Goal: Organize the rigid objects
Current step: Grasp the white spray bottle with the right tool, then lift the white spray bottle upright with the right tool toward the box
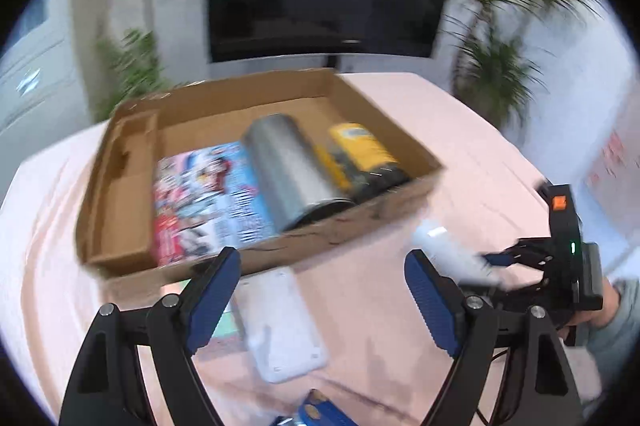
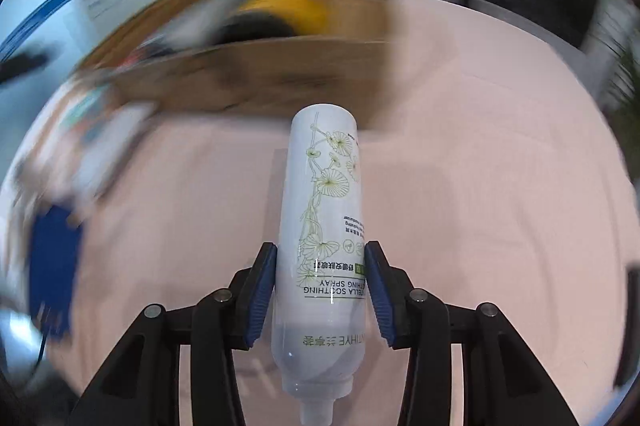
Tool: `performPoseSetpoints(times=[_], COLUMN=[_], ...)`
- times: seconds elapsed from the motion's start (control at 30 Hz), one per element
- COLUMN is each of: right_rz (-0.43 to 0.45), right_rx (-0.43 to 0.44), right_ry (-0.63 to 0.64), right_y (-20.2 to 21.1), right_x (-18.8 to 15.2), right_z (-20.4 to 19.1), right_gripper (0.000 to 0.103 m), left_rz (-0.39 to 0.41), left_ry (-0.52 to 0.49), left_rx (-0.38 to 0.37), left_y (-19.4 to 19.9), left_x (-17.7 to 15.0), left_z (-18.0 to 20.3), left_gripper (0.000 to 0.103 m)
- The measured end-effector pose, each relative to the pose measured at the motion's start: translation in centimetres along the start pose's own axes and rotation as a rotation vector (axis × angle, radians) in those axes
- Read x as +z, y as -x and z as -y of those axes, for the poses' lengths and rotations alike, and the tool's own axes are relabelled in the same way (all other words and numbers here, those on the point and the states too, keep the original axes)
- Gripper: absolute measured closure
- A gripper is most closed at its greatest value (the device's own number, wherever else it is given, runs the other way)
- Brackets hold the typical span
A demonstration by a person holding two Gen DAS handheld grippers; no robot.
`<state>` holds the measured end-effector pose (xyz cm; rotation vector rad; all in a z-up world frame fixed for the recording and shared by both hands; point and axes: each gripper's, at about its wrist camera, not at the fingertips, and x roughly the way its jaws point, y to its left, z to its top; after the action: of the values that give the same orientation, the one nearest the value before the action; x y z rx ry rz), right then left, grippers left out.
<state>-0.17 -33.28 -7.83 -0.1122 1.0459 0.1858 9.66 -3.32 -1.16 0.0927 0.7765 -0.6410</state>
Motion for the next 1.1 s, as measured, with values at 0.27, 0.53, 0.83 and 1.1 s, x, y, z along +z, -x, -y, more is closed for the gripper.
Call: performPoseSetpoints(times=[0.27, 0.53, 0.83, 1.1], right_rz=[0.015, -0.028, 0.039, 0.048], right_rx=[0.259, 0.182, -0.034, 0.272], right_ry=[0.492, 0.731, 0.576, -0.343], right_y=[3.5, 4.9, 5.4, 5.7], right_x=[-6.0, -6.9, -5.1, -5.2], right_z=[-7.5, -4.5, 1.8, 9.0], right_gripper=[0.06, 0.058, 0.043, 0.033], left_rz=[-0.219, -0.401, -0.459, -0.552], left_ry=[-0.246, -0.305, -0.2, -0.201], left_rx=[-0.295, -0.406, -0.468, -0.395], left_y=[-5.4, -8.9, -9.4, -12.4], left_x=[-3.3, -5.7, -4.4, -4.3], left_z=[7.1, 10.9, 10.9, 12.5], left_gripper=[0.023, 0.041, 0.041, 0.058])
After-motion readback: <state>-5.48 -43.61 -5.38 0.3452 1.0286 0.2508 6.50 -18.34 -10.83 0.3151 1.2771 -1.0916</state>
